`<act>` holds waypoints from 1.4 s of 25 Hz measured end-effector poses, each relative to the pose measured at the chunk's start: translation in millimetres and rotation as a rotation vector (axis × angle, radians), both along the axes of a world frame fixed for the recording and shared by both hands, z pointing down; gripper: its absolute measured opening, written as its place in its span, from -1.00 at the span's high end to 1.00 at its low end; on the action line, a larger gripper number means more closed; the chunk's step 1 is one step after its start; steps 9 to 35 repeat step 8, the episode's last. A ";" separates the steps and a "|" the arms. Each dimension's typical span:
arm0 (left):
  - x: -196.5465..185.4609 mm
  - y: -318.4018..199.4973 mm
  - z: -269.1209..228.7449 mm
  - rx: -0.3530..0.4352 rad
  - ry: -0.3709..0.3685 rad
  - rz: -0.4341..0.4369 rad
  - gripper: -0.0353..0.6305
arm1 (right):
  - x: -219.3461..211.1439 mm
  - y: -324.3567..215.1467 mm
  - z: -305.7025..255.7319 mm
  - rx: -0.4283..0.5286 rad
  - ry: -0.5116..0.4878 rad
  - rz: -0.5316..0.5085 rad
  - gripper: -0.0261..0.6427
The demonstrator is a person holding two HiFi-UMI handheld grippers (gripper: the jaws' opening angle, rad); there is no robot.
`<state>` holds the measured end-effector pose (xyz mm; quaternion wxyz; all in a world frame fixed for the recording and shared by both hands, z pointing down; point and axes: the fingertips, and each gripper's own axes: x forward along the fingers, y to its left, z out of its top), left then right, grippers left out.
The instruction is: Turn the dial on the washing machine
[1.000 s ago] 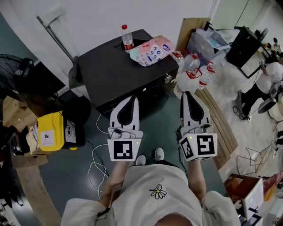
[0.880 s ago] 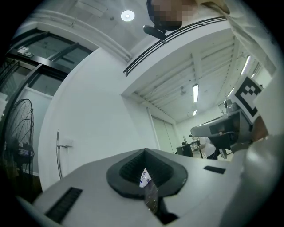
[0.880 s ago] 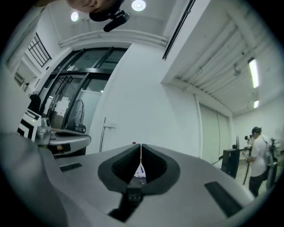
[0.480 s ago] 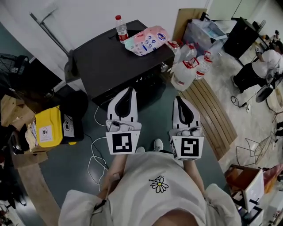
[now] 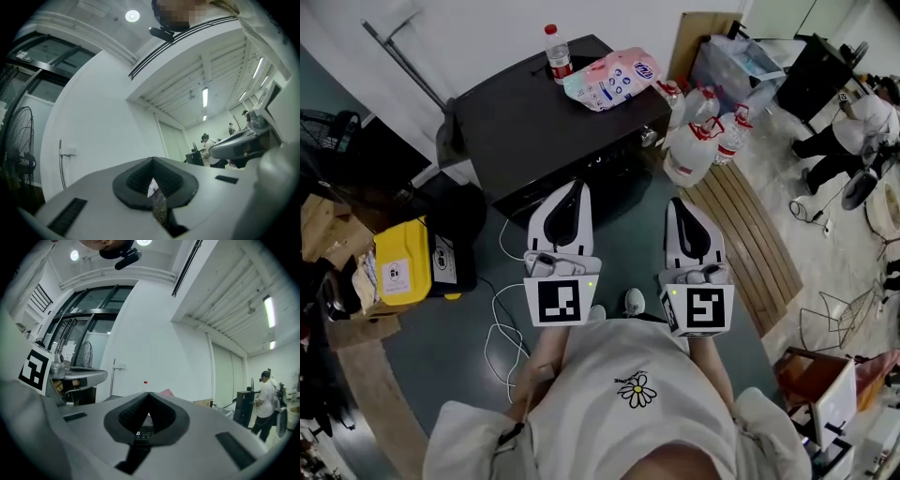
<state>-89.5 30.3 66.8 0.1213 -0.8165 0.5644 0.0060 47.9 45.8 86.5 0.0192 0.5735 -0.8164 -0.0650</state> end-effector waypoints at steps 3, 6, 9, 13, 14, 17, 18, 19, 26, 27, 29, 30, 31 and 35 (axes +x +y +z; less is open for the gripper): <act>-1.4 1.5 0.5 -0.003 0.004 -0.007 0.89 | 0.9 0.8 1.2 -0.001 -0.005 -0.002 0.91; -2.1 0.6 0.7 0.002 -0.002 -0.008 0.89 | 1.7 -0.6 1.6 -0.002 -0.014 -0.002 0.91; -2.4 -0.2 0.8 0.005 -0.007 -0.007 0.90 | 2.5 -1.6 2.4 -0.005 -0.021 -0.002 0.91; -2.4 -0.2 0.8 0.005 -0.007 -0.007 0.90 | 2.5 -1.6 2.4 -0.005 -0.021 -0.002 0.91; -2.4 -0.2 0.8 0.005 -0.007 -0.007 0.90 | 2.5 -1.6 2.4 -0.005 -0.021 -0.002 0.91; -2.4 -0.2 0.8 0.005 -0.007 -0.007 0.90 | 2.5 -1.6 2.4 -0.005 -0.021 -0.002 0.91; -2.4 -0.2 0.8 0.005 -0.007 -0.007 0.90 | 2.5 -1.6 2.4 -0.005 -0.021 -0.002 0.91; -2.4 -0.2 0.8 0.005 -0.007 -0.007 0.90 | 2.5 -1.6 2.4 -0.005 -0.021 -0.002 0.91; -2.4 -0.2 0.8 0.005 -0.007 -0.007 0.90 | 2.5 -1.6 2.4 -0.005 -0.021 -0.002 0.91; -2.4 -0.2 0.8 0.005 -0.007 -0.007 0.90 | 2.5 -1.6 2.4 -0.005 -0.021 -0.002 0.91; -2.4 -0.2 0.8 0.005 -0.007 -0.007 0.90 | 2.5 -1.6 2.4 -0.005 -0.021 -0.002 0.91; -2.4 -0.2 0.8 0.005 -0.007 -0.007 0.90 | 2.5 -1.6 2.4 -0.005 -0.021 -0.002 0.91; -2.4 -0.2 0.8 0.005 -0.007 -0.007 0.90 | 2.5 -1.6 2.4 -0.005 -0.021 -0.002 0.91; -2.4 -0.2 0.8 0.005 -0.007 -0.007 0.90 | 2.5 -1.6 2.4 -0.005 -0.021 -0.002 0.91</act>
